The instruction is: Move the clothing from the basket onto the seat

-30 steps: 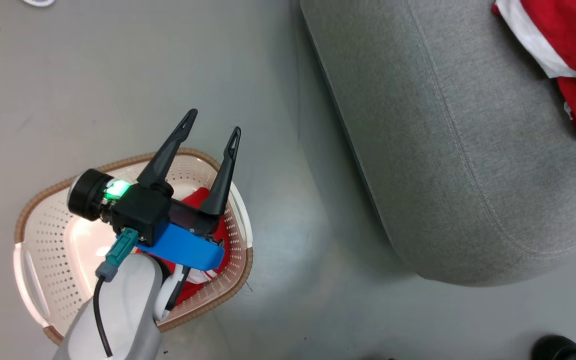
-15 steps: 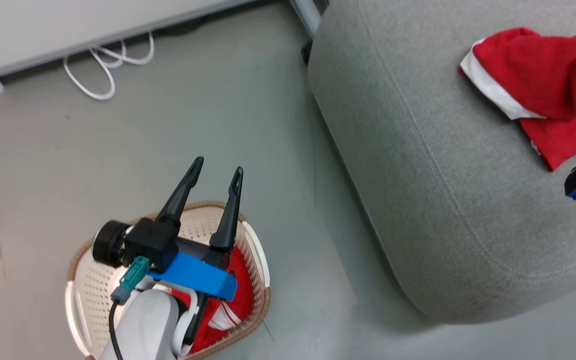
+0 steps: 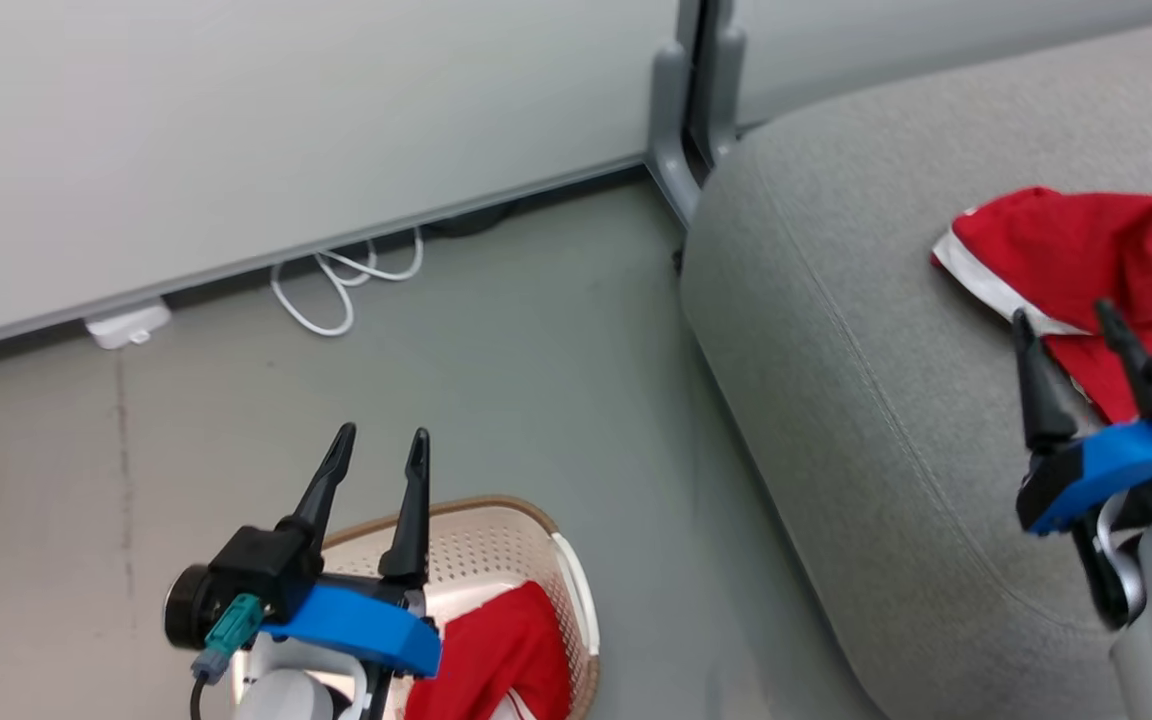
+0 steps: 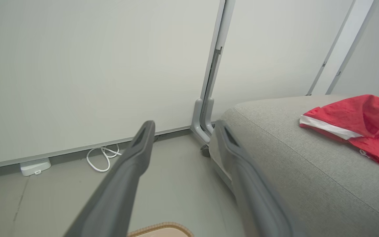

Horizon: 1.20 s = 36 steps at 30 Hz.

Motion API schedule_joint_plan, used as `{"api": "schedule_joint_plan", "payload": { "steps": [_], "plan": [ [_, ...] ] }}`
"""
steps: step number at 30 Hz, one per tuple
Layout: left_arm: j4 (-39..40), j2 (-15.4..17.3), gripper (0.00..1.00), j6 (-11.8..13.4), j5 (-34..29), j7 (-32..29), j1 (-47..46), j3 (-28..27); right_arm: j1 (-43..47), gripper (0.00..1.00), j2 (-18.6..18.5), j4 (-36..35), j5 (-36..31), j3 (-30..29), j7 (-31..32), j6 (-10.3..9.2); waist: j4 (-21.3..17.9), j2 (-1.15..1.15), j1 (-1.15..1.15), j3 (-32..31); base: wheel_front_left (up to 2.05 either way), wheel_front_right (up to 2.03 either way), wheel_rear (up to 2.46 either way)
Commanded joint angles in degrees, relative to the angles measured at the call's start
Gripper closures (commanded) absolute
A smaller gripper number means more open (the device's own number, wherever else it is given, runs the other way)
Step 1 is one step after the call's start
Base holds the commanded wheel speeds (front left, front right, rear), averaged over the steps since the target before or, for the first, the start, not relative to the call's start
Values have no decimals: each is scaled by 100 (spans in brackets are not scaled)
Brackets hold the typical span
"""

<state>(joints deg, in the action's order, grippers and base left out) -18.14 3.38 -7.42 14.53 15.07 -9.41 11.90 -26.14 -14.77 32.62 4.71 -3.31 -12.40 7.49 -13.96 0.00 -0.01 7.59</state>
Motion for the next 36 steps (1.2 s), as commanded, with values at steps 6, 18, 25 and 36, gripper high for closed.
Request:
{"api": "schedule_joint_plan", "payload": {
  "steps": [6,18,25,36],
  "plan": [
    [-107,-37,0,45,-18,15,326,-359,912,0,249,-1094,-132,26,158,1,589,0,1,-526,0,0,0],
    [-144,-46,0,97,-57,15,707,-937,1918,0,730,-2147,-95,-152,473,1,1139,0,1,-835,0,0,0],
    [-47,-49,0,132,-84,15,809,-1116,2247,0,883,-2358,-161,-115,567,1,1370,0,1,-888,0,0,0],
    [-27,-49,0,137,-67,15,877,-1208,2424,0,1044,-2457,-131,-3,622,1,1452,0,1,-869,0,0,0]
  ]
}}
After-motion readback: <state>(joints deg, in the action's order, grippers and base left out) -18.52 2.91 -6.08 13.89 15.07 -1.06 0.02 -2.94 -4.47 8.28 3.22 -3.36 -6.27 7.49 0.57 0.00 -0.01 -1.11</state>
